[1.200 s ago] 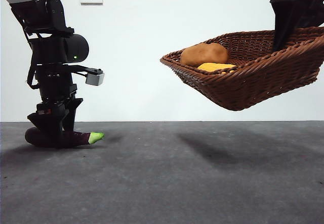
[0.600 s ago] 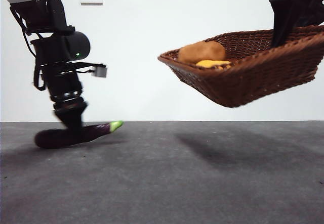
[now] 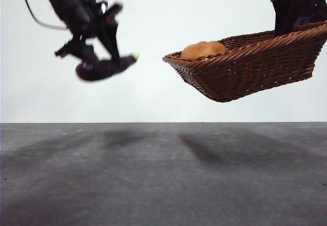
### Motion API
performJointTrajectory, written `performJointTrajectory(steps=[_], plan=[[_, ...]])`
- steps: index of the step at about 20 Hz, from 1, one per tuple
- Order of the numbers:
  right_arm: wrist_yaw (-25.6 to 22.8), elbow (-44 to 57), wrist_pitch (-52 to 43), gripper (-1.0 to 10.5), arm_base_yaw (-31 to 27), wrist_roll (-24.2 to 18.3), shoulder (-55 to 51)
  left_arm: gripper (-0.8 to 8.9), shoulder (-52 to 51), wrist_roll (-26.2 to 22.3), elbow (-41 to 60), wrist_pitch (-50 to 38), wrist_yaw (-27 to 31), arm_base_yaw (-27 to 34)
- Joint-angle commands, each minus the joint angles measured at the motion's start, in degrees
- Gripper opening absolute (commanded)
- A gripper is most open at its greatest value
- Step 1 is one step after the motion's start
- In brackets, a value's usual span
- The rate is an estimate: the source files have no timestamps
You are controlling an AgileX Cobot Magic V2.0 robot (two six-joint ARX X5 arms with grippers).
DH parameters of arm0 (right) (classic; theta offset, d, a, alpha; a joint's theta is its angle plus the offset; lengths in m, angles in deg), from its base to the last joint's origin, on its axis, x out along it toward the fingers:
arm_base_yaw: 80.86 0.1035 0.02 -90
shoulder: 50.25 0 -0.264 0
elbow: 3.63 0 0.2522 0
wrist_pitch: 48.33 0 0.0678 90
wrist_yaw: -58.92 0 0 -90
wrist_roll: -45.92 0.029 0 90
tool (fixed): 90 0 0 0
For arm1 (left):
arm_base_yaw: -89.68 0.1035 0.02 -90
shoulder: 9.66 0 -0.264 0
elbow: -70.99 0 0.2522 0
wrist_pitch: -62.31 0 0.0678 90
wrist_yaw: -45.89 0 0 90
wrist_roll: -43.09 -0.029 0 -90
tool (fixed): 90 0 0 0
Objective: Help me put the vegetables on the table into the basket
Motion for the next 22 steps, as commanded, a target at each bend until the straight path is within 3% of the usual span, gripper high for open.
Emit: performJointTrajectory(steps=[1,6,8,11,15,16,17,19,20,22], plan=[[0.8,-0.1,-0.9,-0.2,0.1,2.9,-0.1,-0.05,-5.3,0.5,-0.3,-1.9,-6.0,-3.1],[1.0,-0.1,-1.2,-0.2,1.7,5.1,-0.1,-0.04,-10.1,5.9,-0.3,-11.1,-9.3,-13.5],[1.0,-0.1,-1.1,-0.2,3.6,5.2,-0.1,0.0,-9.5,7.9,-0.3,-12.9,-4.9,-17.8],[0.9,-0.1,-1.1,-0.2,6.5,5.4,-0.1,0.0,-8.2,12.5,-0.3,-15.8,7.0,-21.6],[0.8,-0.1,-1.1,-0.2,9.2,5.6,-0.1,0.06,-7.9,16.5,-0.3,-17.8,8.1,-22.0],[0.8,-0.1,-1.1,-0.2,9.8,5.6,-0.1,0.37,-7.9,16.7,-0.3,-17.5,8.2,-21.8],[0.8,-0.1,-1.3,-0.2,10.5,5.6,-0.1,1.48,-7.9,16.8,-0.3,-16.8,8.2,-21.5],[0.9,-0.1,-1.8,-0.2,11.5,5.6,-0.1,4.52,-7.8,17.2,-0.3,-15.7,8.2,-21.2],[1.0,-0.1,-2.1,-0.2,11.8,5.7,-0.1,5.18,-7.8,17.4,-0.3,-15.5,9.2,-21.2],[1.0,-0.1,-2.2,-0.2,11.8,6.4,-0.1,5.17,-7.8,18.3,-0.3,-15.5,9.2,-21.2]])
